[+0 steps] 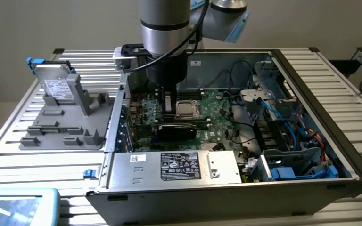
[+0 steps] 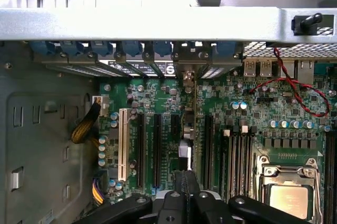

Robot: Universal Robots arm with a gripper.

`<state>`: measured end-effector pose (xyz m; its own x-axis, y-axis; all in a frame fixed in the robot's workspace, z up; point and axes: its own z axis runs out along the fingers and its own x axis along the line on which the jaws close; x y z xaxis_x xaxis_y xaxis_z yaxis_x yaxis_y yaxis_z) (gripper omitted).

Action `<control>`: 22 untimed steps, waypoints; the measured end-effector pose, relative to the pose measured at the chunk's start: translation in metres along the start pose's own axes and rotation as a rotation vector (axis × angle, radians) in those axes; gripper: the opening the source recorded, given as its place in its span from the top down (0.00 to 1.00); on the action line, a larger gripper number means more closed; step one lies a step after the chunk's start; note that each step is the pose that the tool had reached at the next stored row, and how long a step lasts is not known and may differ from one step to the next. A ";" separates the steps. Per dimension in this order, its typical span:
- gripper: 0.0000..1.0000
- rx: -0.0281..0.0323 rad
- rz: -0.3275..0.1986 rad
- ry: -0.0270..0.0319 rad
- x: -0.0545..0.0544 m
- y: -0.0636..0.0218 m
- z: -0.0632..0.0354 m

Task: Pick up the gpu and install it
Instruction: 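Press down on the gpu until it lock into place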

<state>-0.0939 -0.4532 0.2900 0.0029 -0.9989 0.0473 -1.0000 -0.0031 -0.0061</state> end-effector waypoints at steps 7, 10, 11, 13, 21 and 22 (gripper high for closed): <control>0.88 0.0151 0.005 0.0052 -0.002 0.0116 0.0027; 0.88 0.0150 0.007 0.0055 -0.004 0.0146 0.0053; 0.88 0.0151 0.008 0.0055 -0.006 0.0146 0.0065; 0.88 0.0152 0.011 0.0049 -0.007 0.0162 0.0088; 0.88 0.0165 0.024 -0.0136 -0.007 0.0229 0.0139; 0.88 0.0168 0.026 -0.0159 -0.007 0.0229 0.0148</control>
<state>-0.1168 -0.4470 0.2747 -0.0230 -0.9993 0.0311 -0.9995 0.0222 -0.0239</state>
